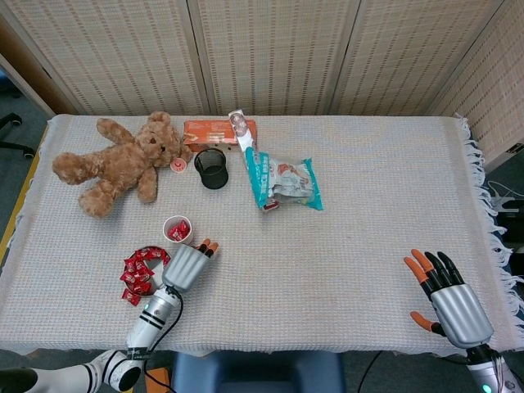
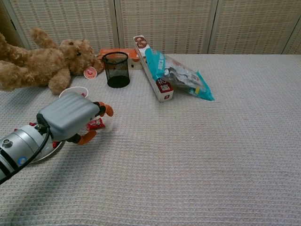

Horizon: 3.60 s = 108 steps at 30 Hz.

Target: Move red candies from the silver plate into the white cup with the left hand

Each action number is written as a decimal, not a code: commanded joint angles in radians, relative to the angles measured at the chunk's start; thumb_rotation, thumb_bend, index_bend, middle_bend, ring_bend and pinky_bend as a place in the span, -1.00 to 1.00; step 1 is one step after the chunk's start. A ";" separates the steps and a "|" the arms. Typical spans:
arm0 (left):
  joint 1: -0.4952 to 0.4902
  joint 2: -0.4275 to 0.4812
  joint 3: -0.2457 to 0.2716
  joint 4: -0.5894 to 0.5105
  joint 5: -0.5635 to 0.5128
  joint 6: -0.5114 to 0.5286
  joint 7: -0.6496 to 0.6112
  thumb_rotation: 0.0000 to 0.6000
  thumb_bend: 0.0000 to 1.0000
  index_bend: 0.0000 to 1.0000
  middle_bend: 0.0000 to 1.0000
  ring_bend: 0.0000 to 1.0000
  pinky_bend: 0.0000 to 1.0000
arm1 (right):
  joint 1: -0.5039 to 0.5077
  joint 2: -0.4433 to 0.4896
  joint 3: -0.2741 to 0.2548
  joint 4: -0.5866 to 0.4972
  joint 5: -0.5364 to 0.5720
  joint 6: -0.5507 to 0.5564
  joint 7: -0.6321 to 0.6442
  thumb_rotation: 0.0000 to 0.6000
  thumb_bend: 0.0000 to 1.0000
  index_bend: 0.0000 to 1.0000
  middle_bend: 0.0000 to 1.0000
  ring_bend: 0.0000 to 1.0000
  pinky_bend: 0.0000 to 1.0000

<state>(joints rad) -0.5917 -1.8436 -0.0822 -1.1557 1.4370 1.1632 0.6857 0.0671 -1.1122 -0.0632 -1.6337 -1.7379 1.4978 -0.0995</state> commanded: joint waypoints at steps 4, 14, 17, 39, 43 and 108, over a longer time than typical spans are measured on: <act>-0.014 -0.043 -0.016 0.069 -0.028 -0.024 0.025 1.00 -0.14 -0.51 -0.38 0.51 1.00 | -0.001 0.003 0.002 0.000 0.005 0.003 0.006 1.00 -0.87 -1.00 -1.00 -1.00 -1.00; -0.016 -0.057 -0.019 0.120 -0.034 -0.013 0.058 1.00 -0.14 -0.40 -0.27 0.52 1.00 | -0.001 0.004 0.003 0.000 0.007 0.003 0.007 1.00 -0.86 -1.00 -1.00 -1.00 -1.00; -0.013 -0.055 -0.016 0.126 -0.041 -0.018 0.075 1.00 -0.14 -0.36 -0.19 0.52 1.00 | 0.000 0.004 0.003 0.000 0.006 0.002 0.005 1.00 -0.86 -1.00 -1.00 -1.00 -1.00; 0.008 -0.004 0.006 0.054 0.005 0.056 0.082 1.00 -0.14 -0.09 0.14 0.53 1.00 | -0.003 0.003 0.003 0.000 0.005 0.008 0.005 1.00 -0.87 -1.00 -1.00 -1.00 -1.00; 0.024 0.049 0.008 -0.034 0.025 0.097 0.081 1.00 -0.15 -0.08 0.14 0.53 1.00 | -0.003 0.003 0.003 0.001 0.005 0.007 0.004 1.00 -0.87 -1.00 -1.00 -1.00 -1.00; 0.475 0.185 0.184 0.027 0.032 0.383 -0.354 1.00 -0.18 -0.68 -0.21 0.51 1.00 | -0.001 -0.014 -0.011 0.000 -0.033 0.010 -0.021 1.00 -0.87 -1.00 -1.00 -1.00 -1.00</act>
<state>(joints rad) -0.1217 -1.6429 0.1036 -1.1437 1.4726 1.5647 0.3312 0.0668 -1.1268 -0.0739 -1.6336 -1.7706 1.5077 -0.1206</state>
